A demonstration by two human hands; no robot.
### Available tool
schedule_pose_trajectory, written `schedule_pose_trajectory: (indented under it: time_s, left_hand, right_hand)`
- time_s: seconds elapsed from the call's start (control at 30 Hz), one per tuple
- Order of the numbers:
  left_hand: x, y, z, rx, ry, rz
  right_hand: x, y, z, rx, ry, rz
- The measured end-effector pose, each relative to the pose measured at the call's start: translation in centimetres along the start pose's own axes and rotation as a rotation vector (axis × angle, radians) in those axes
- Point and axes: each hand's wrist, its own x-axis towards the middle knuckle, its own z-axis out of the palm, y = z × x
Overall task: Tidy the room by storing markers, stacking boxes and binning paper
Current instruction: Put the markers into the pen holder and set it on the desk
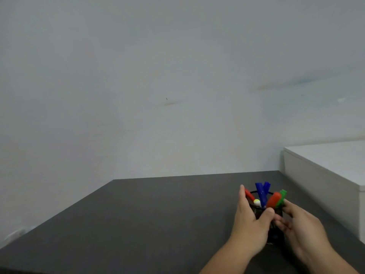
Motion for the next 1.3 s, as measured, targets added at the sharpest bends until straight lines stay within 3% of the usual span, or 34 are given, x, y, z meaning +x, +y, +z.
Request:
schedule_pose_trajectory:
  time_s: [0.23, 0.53, 0.9, 1.3]
  left_hand:
    - [2.8, -2.5, -1.3, -0.039, 0.001, -0.009]
    - [6.2, -4.4, -1.5, -0.078, 0.060, -0.004]
    - [10.0, -7.1, -0.9, 0.202, 0.096, -0.015]
    - [15.5, -7.5, -0.4, 0.218, 0.225, 0.009]
  right_hand:
    - [1.3, 1.3, 1.6, -0.108, -0.007, -0.059]
    - [4.3, 3.7, 2.0, -0.426, -0.004, -0.133]
    - [8.1, 4.6, 1.9, -0.595, 0.000, -0.241]
    - [14.2, 4.5, 1.4, -0.848, 0.060, -0.321]
